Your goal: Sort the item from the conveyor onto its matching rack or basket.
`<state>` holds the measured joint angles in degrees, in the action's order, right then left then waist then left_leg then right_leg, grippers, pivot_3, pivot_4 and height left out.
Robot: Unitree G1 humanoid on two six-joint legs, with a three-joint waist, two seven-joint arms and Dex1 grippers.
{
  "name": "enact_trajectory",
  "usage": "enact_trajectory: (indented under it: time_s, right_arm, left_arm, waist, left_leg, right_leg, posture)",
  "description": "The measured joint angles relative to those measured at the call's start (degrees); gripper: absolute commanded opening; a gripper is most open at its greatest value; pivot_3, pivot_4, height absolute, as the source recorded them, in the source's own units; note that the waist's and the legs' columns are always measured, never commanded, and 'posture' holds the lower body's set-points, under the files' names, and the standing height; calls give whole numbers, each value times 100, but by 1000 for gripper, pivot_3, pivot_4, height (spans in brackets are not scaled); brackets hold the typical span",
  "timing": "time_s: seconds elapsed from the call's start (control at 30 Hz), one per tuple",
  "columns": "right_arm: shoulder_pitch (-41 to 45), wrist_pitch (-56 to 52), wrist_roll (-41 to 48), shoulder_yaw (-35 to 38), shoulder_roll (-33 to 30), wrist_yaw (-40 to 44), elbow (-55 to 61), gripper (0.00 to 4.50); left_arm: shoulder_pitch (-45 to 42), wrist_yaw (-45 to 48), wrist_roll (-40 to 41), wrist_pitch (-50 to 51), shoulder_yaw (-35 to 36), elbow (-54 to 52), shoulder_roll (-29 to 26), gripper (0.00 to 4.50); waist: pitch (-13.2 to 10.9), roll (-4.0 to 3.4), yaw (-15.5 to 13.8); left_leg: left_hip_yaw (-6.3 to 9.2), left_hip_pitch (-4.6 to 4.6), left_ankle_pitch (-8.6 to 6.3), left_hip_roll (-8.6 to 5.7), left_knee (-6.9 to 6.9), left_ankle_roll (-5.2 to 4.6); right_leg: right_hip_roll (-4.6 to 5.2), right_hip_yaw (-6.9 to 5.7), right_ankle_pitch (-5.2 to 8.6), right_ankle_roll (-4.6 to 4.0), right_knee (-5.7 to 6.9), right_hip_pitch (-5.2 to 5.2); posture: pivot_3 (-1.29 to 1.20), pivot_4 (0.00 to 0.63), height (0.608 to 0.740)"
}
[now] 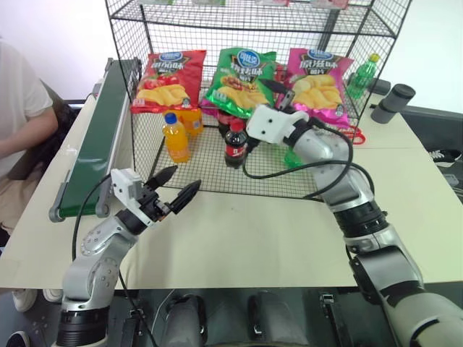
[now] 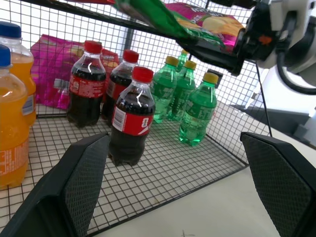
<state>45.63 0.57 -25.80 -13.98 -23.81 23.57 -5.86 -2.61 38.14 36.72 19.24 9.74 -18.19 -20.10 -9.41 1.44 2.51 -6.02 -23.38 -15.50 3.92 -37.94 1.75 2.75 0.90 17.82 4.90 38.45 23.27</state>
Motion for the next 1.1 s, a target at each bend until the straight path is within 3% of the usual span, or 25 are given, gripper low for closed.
enact_trajectory:
  time_s: [0.37, 0.43, 0.57, 0.67, 0.73, 0.9, 1.1]
  right_arm:
    - [-902, 110, 522, 264, -609, 565, 1145, 4270]
    - [-1082, 20, 1333, 497, -408, 861, 1534, 4270]
    - [-1494, -1194, 3896, 1148, 253, 1298, 2650, 4270]
    - [-2080, -2239, 5741, 1966, -115, 1616, 3387, 4270]
    - [-2853, -2590, 6255, 2246, -631, 1994, 3640, 4270]
    - [-4883, -2259, 5918, 2207, -1824, 3305, 3639, 4270]
    - [-5242, -1687, 5638, 2508, -2150, 3928, 2571, 4270]
  left_arm:
    - [-6, 27, -35, -11, -66, 2, 14, 4500]
    - [11, 83, -33, -8, -78, 1, -38, 4500]
    - [239, 401, 17, 22, 34, -47, -510, 4500]
    - [478, 655, -145, -39, 245, -31, -1097, 4500]
    - [589, 717, -349, -136, 419, 16, -1415, 4500]
    - [1055, 1171, -413, -422, 801, 244, -1801, 4500]
    - [1175, 1631, -675, -1187, 971, 980, -1823, 4500]
  waist:
    - [0, 0, 3]
    - [0, 0, 3]
    - [0, 0, -9]
    - [2, 4, -85]
    - [1, 3, -158]
    - [-2, -8, -143]
    - [-3, -1, -176]
  left_leg:
    - [3, 0, -3, 0, -1, -6]
    - [4, 0, -3, 5, 1, -5]
    - [7, -1, -3, 29, 4, -5]
    - [15, 1, -11, 23, 3, -16]
    - [14, 6, -19, 11, 5, -28]
    - [-3, 9, -30, -15, 5, -49]
    - [0, 27, -29, -13, -7, -50]
  right_leg:
    - [-3, 1, -1, 1, -8, -5]
    - [-8, 1, -1, 1, -8, -4]
    - [-7, -2, -1, 1, -9, -7]
    - [8, -18, -1, -1, -30, -29]
    - [33, -20, 6, -16, -40, -38]
    - [68, -14, 11, -23, -48, -37]
    - [61, -16, 11, -26, -51, -57]
  posture:
    - [0, 150, 740]
    - [0, 150, 740]
    - [0, 150, 740]
    - [0, 150, 740]
    - [0, 150, 740]
    - [0, 150, 740]
    - [0, 150, 740]
